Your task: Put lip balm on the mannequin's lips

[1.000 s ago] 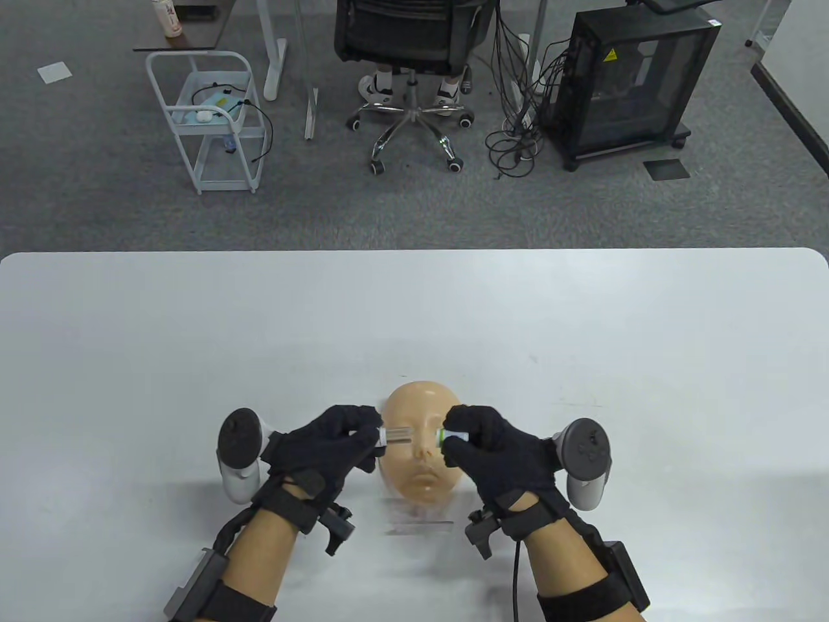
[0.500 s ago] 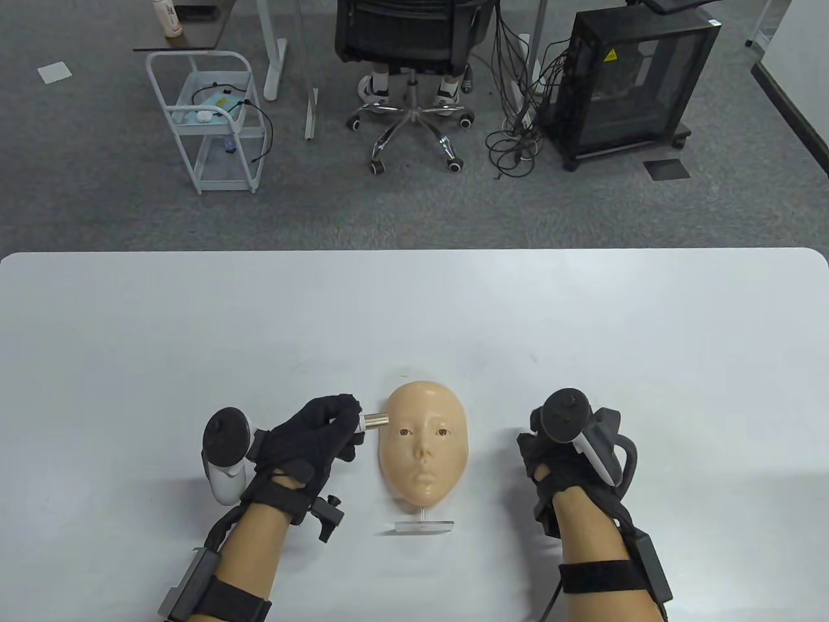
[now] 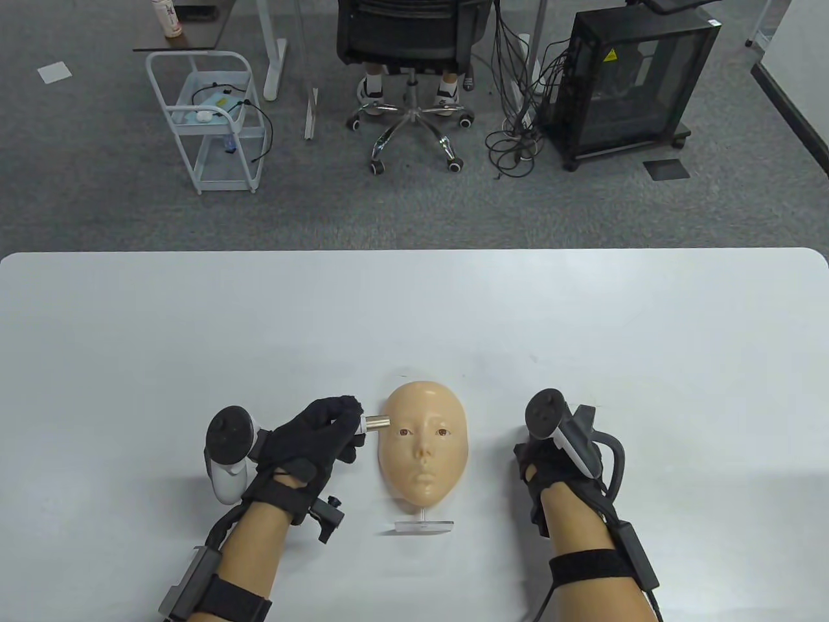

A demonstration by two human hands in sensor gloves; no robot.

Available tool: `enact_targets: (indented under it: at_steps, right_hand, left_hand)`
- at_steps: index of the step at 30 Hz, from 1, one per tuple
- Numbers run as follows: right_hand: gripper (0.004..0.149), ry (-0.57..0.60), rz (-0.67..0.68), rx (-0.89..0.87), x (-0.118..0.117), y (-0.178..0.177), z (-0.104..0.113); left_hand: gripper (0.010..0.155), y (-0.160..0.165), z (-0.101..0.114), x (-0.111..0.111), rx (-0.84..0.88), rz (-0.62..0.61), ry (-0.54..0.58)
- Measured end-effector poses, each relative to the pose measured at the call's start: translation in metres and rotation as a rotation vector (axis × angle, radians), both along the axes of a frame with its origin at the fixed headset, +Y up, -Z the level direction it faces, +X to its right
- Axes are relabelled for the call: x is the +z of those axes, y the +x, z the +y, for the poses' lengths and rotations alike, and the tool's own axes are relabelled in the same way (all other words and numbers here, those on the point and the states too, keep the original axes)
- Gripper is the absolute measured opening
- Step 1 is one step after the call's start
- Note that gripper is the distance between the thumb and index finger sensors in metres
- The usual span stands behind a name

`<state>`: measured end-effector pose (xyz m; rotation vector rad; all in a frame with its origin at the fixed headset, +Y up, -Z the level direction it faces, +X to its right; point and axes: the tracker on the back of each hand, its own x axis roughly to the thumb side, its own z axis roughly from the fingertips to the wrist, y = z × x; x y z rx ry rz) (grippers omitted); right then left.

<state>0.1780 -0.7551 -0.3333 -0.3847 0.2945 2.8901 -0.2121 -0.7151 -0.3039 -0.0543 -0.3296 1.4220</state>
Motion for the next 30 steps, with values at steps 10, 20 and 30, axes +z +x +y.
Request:
enact_targets:
  at_steps: [10,20,30]
  right_hand:
    - [0.066,0.657,0.419,-0.284,0.047,-0.033,0.074]
    - [0.068,0.78,0.937,-0.495,0.078,-0.098,0.075]
    - [0.053,0.679,0.861,-0.771,0.067,-0.098,0.067]
  left_hand:
    - [0.051,0.015,-0.006,0.0,-0.02,-0.068,-0.054]
    - [0.055,0.05,-0.028,0.011,0.229,-0.233,-0.344]
    - [0.051,0.057,-0.028,0.013,0.227,-0.27,-0.356]
